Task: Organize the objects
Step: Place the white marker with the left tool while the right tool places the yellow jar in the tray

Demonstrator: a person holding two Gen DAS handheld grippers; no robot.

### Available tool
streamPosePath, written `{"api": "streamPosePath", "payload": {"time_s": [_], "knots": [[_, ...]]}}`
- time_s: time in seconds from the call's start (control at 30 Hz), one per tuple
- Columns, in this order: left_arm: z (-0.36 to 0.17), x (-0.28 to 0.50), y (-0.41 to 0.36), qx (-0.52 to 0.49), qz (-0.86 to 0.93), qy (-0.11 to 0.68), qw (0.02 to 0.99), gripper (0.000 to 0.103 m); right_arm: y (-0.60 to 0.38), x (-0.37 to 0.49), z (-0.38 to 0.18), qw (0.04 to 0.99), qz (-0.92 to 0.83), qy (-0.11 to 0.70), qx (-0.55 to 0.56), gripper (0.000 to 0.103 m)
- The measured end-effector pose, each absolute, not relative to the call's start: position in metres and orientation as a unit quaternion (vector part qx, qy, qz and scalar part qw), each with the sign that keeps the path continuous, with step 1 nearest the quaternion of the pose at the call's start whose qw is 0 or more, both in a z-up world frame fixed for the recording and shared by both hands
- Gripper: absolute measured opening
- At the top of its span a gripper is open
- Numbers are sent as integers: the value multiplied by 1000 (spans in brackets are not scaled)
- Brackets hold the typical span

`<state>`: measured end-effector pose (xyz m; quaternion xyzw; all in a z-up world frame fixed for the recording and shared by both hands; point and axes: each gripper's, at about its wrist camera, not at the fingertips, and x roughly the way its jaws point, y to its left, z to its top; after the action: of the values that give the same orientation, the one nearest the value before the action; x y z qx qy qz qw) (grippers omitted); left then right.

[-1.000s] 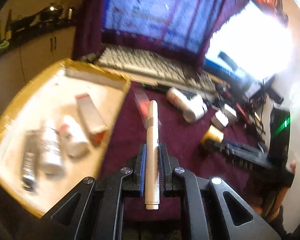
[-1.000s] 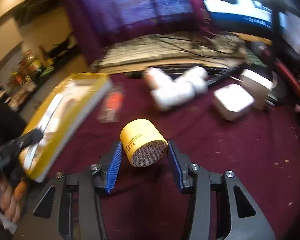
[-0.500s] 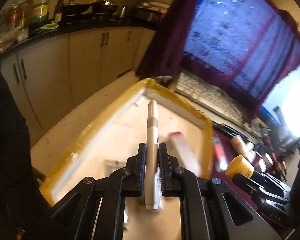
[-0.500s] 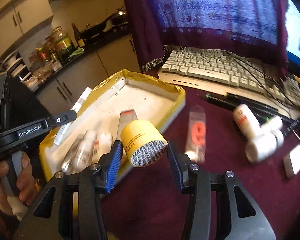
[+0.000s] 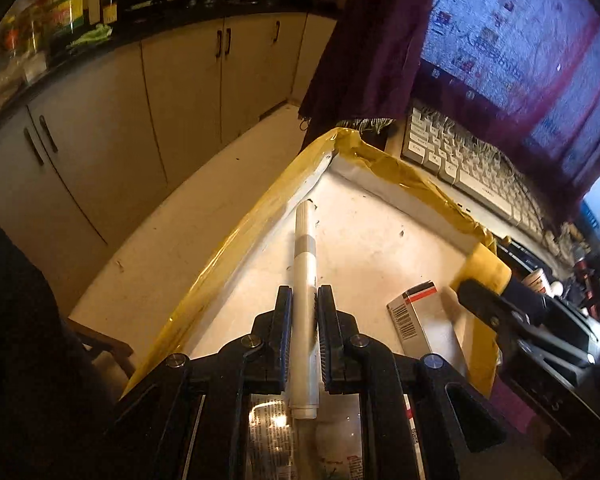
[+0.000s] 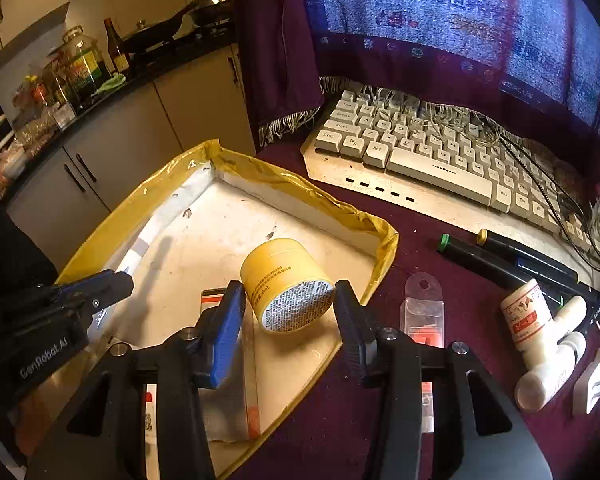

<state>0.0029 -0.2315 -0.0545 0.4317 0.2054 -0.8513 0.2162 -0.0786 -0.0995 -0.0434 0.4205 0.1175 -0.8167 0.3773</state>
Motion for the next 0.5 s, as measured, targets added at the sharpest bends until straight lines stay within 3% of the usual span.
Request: {"api": "streamPosePath", "payload": {"time_s": [0.23,0.27,0.37,0.5], "knots": [[-57,6,-229,432,-849,199,229,11,-104,-66,-45,385,-823,130,398,45],[-55,8,-228,425,-853,199,229,16,-101,-64,-42,391,-823,121,393,45],[-47,16,-229,399,-864,204,229,56,-95,-56,-33,398,-827,119,379,51],[-33,34,-228,342,-884,223,228,65,-71,-40,-21,413,-827,96,368,55]]}}
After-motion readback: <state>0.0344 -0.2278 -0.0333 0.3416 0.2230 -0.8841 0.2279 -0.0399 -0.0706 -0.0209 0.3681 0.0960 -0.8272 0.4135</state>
